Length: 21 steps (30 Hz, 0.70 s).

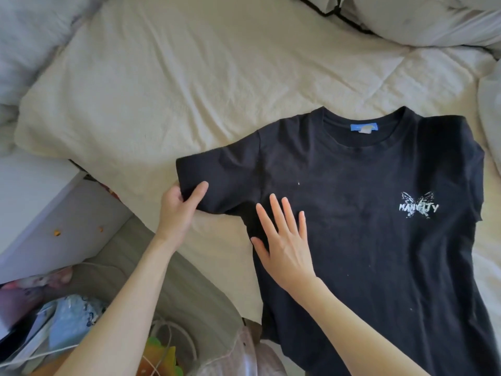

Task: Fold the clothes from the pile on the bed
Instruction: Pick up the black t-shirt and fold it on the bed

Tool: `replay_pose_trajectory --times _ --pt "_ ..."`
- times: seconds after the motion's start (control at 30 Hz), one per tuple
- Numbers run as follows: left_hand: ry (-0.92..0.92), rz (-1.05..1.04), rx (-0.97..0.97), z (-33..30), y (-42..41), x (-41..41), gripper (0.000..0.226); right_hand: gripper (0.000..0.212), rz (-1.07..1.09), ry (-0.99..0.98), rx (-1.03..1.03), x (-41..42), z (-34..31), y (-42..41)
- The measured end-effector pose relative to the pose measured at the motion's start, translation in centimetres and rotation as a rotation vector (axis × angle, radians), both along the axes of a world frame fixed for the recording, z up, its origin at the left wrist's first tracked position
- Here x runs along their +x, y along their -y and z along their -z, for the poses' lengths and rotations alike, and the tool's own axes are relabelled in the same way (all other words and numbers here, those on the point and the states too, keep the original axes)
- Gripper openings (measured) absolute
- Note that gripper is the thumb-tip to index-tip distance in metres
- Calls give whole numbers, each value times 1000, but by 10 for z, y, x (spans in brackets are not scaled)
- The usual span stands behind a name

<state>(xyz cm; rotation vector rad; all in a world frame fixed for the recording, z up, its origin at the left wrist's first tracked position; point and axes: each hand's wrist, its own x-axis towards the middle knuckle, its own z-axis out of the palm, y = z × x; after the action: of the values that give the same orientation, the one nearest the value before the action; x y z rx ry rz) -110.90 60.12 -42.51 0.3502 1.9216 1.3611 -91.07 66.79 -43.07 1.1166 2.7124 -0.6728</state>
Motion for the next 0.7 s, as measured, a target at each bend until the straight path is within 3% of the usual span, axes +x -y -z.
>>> replay_pose_trajectory --times 0.13,0.2,0.27,0.37,0.5,0.7 --pt "-362 25 85 -26 -11 -17 4 59 -68 -68 92 -11 -4 3" --pt "-530 83 -27 -28 -15 -26 14 59 -85 -58 79 -22 -4 5" --pt "-572 138 -188 -22 -15 -33 29 59 -99 -4 31 -33 -1 5" --pt "-279 72 -268 -7 -2 -37 30 59 -157 100 -24 -42 9 2" --pt "201 -43 -181 17 35 -22 26 64 -135 86 -11 -39 10 4" --pt "529 -168 -76 29 55 22 29 69 -25 -37 -35 -31 3 12"
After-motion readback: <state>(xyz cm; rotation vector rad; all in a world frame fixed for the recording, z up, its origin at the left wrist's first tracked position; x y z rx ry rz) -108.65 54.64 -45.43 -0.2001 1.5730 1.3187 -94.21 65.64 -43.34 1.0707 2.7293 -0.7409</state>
